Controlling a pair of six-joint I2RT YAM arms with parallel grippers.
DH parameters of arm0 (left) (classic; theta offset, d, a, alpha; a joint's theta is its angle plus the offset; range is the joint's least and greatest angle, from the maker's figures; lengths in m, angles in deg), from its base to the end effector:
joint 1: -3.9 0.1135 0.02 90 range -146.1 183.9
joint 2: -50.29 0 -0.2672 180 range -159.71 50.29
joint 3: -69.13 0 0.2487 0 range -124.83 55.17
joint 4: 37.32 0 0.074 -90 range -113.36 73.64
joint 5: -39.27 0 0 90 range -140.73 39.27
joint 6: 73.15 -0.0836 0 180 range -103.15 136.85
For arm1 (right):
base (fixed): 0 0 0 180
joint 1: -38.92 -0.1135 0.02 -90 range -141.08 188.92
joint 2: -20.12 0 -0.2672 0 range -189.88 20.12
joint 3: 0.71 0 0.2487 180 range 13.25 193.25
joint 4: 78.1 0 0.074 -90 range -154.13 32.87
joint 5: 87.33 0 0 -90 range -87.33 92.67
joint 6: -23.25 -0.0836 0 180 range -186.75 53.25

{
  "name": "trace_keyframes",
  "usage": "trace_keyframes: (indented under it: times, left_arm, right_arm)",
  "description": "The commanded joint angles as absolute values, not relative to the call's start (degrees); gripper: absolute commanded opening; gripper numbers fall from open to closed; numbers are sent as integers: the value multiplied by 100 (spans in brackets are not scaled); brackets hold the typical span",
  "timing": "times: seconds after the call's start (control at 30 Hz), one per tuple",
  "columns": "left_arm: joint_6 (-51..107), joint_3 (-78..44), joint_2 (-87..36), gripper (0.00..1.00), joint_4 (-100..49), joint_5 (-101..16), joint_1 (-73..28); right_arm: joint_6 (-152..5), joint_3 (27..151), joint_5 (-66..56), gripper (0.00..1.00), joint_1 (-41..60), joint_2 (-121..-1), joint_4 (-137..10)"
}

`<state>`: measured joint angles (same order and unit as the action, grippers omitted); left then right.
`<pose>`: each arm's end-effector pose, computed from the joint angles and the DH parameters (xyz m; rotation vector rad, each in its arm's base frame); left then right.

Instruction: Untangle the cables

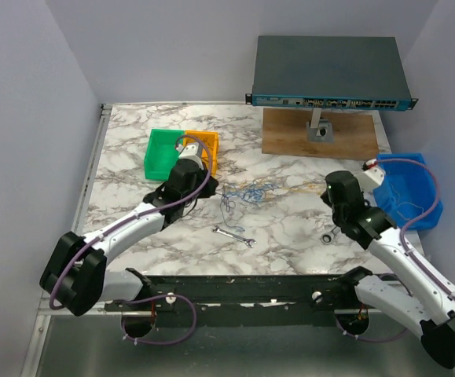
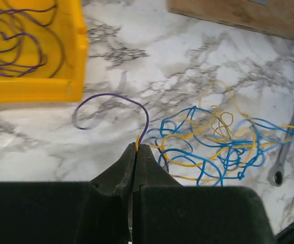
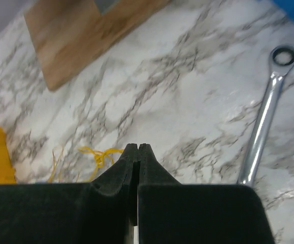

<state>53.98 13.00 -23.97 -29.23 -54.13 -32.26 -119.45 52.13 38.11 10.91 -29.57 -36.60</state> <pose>0.2654 -0.1878 0.2237 -0.0568 2.1087 -0.7330 0.2054 0.0544 0.2427 0.7587 1.9626 0.1453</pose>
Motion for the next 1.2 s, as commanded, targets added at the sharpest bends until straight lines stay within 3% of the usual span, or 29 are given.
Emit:
trace_keyframes:
  times: [0.0,0.33,0.67,0.83,1.17]
  left_arm:
    - [5166,1457,-2026,0,-2345,-5352,-2708]
    - [5047,1246,-1766,0,-2012,-5099,-2414]
    - [5149,1385,-2046,0,-2185,-4849,-2307]
    - [5227,1609,-2163,0,-2309,-4609,-2068]
    - [5472,2099,-1772,0,-2432,-4344,-1177]
  right_arm:
    - [-11709,6056,5829,1,1134,-2837,-2822]
    - [-10699,7785,7269,1,1133,-2635,-2751]
    - [-7793,9441,7856,1,1133,-3093,-4645]
    - [-6826,9739,7937,1,1133,-3302,-5532]
    - [-6577,9611,7922,1,1133,-3295,-5685]
